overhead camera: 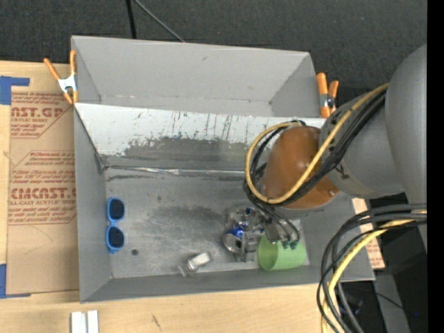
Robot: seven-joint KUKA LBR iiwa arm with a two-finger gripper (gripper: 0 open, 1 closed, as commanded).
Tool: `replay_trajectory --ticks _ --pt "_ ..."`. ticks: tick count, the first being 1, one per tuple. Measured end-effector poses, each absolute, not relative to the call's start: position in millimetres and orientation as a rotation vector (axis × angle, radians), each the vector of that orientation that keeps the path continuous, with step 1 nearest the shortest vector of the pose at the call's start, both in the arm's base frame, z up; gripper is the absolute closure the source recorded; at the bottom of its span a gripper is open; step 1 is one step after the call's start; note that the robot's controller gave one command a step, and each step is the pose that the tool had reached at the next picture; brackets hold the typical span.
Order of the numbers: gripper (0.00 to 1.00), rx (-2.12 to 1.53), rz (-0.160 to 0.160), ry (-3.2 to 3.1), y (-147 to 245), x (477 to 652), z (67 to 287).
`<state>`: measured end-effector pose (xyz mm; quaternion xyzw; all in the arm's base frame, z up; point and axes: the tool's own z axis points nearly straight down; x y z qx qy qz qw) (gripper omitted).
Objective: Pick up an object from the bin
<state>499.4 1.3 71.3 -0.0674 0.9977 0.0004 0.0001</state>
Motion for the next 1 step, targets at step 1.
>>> replay_trajectory --ticks 1 --pt "1.00 -0.194 0.001 3.127 14.4 494.5 247.3"
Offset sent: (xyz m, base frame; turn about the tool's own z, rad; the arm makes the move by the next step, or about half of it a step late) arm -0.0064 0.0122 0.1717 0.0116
